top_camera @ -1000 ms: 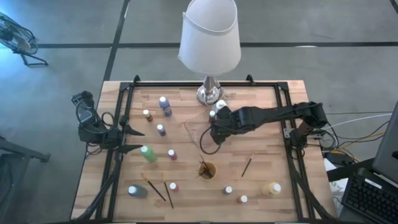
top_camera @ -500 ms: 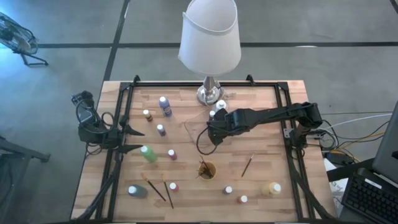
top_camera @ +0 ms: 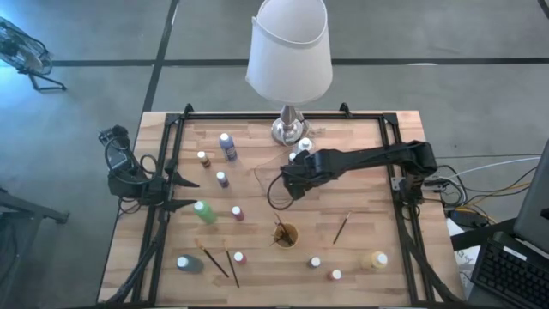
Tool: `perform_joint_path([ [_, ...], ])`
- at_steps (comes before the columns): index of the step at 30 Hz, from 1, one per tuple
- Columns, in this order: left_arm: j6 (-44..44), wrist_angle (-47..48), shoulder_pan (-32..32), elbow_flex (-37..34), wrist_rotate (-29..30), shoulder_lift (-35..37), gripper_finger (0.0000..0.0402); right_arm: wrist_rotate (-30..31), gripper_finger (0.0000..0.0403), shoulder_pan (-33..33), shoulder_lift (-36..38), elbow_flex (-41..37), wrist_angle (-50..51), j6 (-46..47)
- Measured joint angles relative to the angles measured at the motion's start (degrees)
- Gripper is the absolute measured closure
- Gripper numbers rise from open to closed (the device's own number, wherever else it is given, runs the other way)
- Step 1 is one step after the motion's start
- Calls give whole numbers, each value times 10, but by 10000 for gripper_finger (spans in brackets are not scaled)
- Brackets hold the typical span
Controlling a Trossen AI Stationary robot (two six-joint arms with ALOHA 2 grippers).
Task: Pick & Place Paint Supplies
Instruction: Put the light pink bottle into the transparent bin
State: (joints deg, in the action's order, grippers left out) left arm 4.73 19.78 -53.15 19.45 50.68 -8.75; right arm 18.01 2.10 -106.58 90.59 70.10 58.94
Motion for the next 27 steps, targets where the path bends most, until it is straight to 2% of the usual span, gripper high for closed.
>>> perform_joint_path([
  [27,0,0,0,0,0,0,183,-50,279,-31,1,-74,-51,-22],
])
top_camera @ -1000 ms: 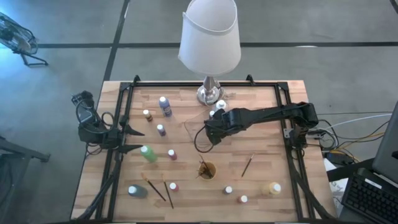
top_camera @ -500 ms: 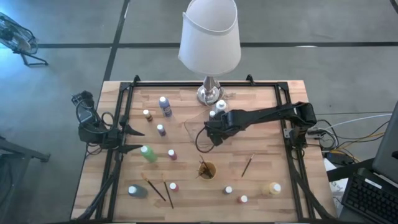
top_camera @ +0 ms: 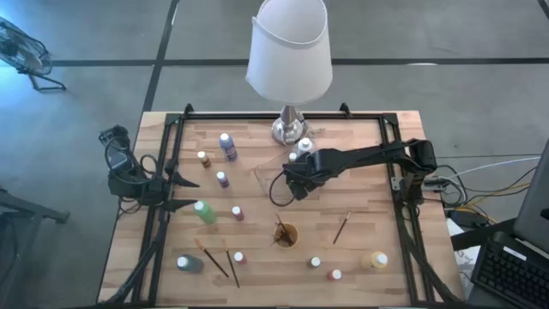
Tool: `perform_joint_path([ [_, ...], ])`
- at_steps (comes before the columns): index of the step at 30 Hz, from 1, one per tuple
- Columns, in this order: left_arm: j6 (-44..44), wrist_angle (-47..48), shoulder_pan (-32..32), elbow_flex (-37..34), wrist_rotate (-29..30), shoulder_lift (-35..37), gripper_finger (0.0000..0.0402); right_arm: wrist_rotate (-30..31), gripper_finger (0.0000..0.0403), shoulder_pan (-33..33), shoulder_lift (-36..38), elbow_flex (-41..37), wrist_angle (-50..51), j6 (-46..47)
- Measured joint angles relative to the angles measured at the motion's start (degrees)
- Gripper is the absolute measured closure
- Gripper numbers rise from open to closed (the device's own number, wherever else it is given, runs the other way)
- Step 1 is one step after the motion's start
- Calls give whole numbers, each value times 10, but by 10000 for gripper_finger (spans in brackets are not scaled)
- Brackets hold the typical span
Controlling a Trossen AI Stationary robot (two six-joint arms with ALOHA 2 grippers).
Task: Pick & Place Paint Supplies
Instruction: Put the light pink bottle into the transparent bin, then put the black paint brush into the yellow cup
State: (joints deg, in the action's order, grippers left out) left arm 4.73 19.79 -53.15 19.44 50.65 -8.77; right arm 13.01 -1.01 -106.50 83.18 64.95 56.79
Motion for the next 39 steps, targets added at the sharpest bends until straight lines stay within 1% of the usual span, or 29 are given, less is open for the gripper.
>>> perform_joint_path([
  [5,0,0,0,0,0,0,183,1,285,-5,0,0,-2,-3],
  [7,0,0,0,0,0,0,183,4,274,-5,0,0,-2,-3],
  [14,0,0,0,0,0,0,183,7,215,-6,-1,-1,-3,-5],
  [17,0,0,0,0,0,0,183,6,201,-5,-1,-1,-2,-5],
  [21,0,0,0,0,0,0,183,5,193,-4,0,-1,2,-3],
  [24,0,0,0,0,0,0,183,4,193,0,3,0,13,3],
  [29,0,0,0,0,0,0,183,4,205,13,18,4,21,17],
  [39,0,0,0,0,0,0,183,4,233,67,53,39,26,36],
])
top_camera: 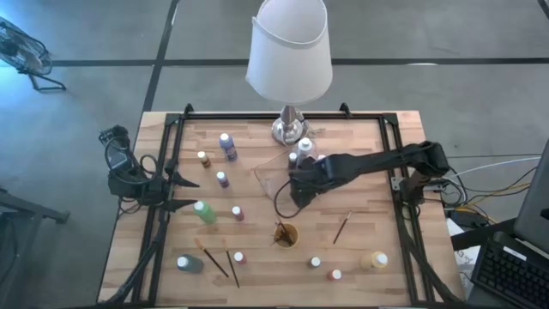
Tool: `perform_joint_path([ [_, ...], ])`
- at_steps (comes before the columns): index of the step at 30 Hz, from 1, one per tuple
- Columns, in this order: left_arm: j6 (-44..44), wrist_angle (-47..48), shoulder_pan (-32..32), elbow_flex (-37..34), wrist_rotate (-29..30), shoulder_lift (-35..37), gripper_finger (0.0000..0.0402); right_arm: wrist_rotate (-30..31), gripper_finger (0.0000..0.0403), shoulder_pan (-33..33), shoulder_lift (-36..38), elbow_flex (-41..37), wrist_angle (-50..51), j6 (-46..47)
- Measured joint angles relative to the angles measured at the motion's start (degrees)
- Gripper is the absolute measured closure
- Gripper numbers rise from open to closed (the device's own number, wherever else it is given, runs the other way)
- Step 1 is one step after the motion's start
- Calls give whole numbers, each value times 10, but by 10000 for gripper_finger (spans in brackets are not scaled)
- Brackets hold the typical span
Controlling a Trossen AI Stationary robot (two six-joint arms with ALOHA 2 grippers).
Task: Pick & Place Paint Supplies
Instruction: Put the black paint brush into the yellow cup
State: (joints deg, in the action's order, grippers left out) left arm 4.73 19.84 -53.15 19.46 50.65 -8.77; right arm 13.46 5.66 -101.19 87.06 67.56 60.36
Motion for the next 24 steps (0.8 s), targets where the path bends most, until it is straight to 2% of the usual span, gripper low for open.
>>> perform_joint_path([
  [7,0,0,0,0,0,0,183,11,251,47,32,6,20,45],
  [19,0,0,0,0,0,0,183,18,284,135,45,3,116,199],
  [24,0,0,0,0,0,0,183,46,289,167,45,-13,122,251],
])
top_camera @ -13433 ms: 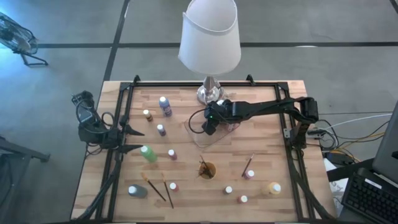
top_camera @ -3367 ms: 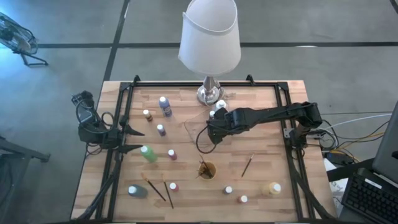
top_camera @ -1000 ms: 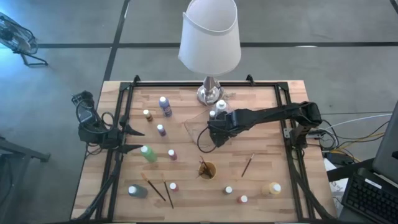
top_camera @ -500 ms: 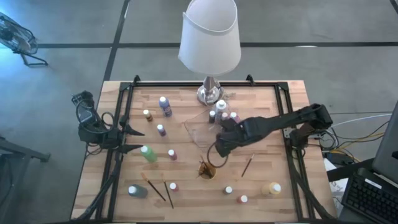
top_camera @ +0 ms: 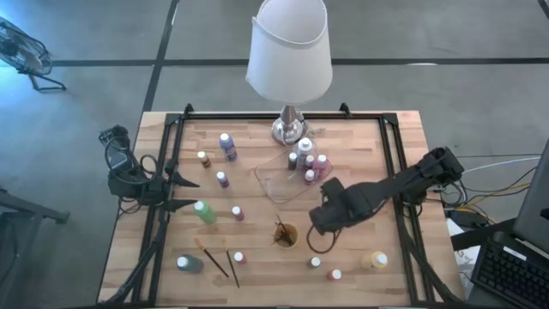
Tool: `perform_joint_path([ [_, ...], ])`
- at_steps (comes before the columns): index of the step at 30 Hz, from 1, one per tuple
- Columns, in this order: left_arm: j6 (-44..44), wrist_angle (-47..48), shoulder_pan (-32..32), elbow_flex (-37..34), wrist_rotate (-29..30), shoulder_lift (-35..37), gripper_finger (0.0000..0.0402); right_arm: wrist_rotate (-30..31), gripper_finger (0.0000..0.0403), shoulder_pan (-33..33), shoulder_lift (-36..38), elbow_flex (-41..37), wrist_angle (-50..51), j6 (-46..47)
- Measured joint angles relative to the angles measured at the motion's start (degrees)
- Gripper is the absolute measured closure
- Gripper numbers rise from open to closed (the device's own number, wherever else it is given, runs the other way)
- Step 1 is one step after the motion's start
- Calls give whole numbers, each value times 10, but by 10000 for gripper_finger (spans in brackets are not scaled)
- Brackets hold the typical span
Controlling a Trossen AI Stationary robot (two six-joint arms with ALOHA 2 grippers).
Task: Pick & Place Paint Supplies
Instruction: Put the black paint brush into the yellow cup
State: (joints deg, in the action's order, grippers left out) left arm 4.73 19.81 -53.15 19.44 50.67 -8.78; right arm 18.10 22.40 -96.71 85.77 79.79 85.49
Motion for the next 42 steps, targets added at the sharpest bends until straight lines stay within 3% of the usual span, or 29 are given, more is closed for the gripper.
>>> perform_joint_path([
  [9,0,0,0,0,0,0,183,-7,259,14,0,-59,4,79],
  [18,0,0,0,0,0,0,183,-77,213,12,0,-127,0,148],
  [24,0,0,0,0,0,0,183,-86,195,10,19,-177,-34,164],
  [34,0,0,0,0,0,0,183,-92,202,-13,104,-329,-208,176],
  [42,0,0,0,0,0,0,183,-91,217,-15,132,-395,-245,218],
])
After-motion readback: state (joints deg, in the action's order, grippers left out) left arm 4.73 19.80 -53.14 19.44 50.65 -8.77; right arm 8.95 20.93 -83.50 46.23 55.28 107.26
